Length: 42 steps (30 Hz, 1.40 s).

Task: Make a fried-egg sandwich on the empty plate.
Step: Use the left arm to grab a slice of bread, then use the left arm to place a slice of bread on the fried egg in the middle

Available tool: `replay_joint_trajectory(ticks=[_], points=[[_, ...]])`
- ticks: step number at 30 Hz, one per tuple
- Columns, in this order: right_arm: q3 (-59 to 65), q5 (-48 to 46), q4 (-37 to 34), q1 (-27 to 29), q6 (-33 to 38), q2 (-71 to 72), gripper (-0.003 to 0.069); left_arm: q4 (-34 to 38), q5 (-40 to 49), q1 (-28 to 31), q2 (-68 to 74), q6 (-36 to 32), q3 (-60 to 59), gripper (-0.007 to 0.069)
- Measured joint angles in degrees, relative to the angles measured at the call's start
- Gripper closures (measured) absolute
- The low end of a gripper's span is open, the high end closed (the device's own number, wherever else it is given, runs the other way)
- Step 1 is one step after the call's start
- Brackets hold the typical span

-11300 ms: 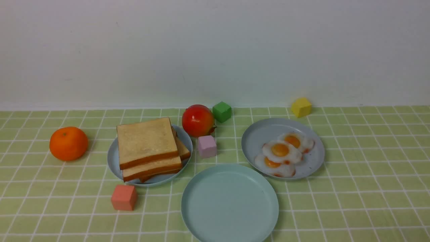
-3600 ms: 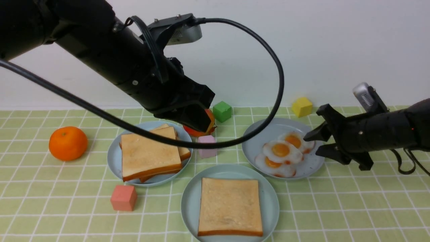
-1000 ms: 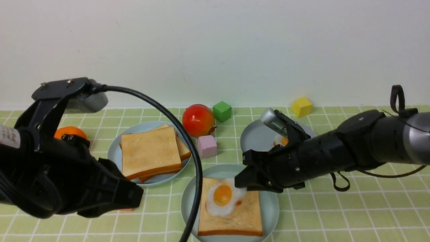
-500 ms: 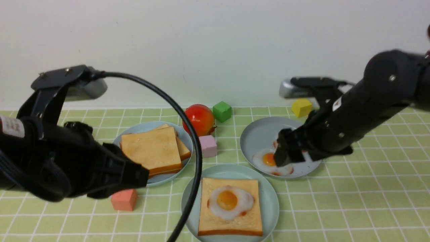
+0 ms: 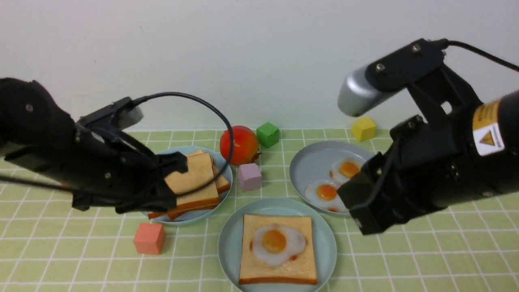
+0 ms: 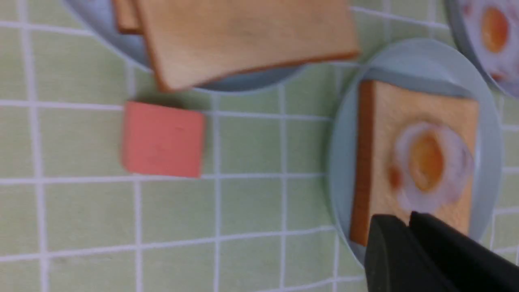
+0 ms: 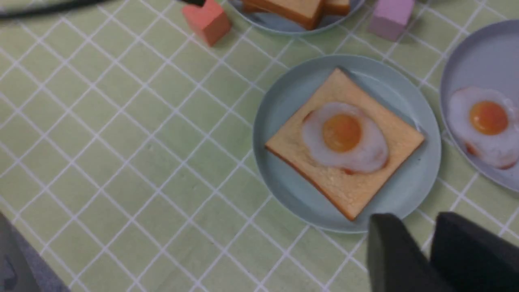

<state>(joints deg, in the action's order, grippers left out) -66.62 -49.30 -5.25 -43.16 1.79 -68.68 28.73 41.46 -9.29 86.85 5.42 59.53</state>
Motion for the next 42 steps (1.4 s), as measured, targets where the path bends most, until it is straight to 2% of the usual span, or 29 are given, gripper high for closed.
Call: replay_joint_trajectory(ticks=[1,2,6,12,13,18,24,26,30,37,41,42], points=[[0.0,0.09,0.0,-0.14,0.0,0.17,0.0594,0.0,0.14,0.5,0.36,0.0,0.28,0.055],[0.37,0.42,-0.22,-1.03,1.36,1.3,0.0652,1.63,0.49,3.73,2.72,-0.25,1.97,0.0547],[1.07,2.78,-1.8,-2.34,3.71,3.64,0.0669,3.83,-2.16,8.64,8.15,-1.61,3.63,0.051],[1.31,3.69,-3.65,-2.51,4.17,4.1,0.0669,4.06,-7.55,9.01,12.33,-4.24,3.7,0.0405],[1.48,3.69,-4.29,-2.51,4.17,4.1,0.0668,4.87,-8.61,9.01,13.38,-5.93,3.77,0.0367],[1.91,3.63,-5.84,-2.51,4.17,4.1,0.0666,7.47,-10.25,9.01,16.04,-11.14,3.83,0.0334],[1.91,3.63,-5.96,-2.51,4.19,4.1,0.0664,16.42,-11.66,9.01,20.15,-21.99,3.88,0.0391],[1.91,3.63,-6.12,-2.51,4.19,4.1,0.0662,20.11,-11.66,9.19,20.97,-25.75,4.06,0.047],[1.91,3.63,-6.7,-2.51,4.19,4.1,0.0662,20.96,-11.16,9.19,20.87,-27.15,4.23,0.0584],[1.91,2.98,-9.14,-2.51,4.19,4.1,0.0656,18.95,-6.57,9.07,14.09,-25.56,4.13,0.0592],[1.91,2.79,-8.24,-2.51,4.19,4.1,0.0652,22.47,-4.51,5.45,7.09,-25.78,1.65,0.0592],[1.91,2.86,-8.03,-2.51,4.19,4.1,0.065,24.67,-4.51,3.04,5.85,-26.71,0.18,0.0592]])
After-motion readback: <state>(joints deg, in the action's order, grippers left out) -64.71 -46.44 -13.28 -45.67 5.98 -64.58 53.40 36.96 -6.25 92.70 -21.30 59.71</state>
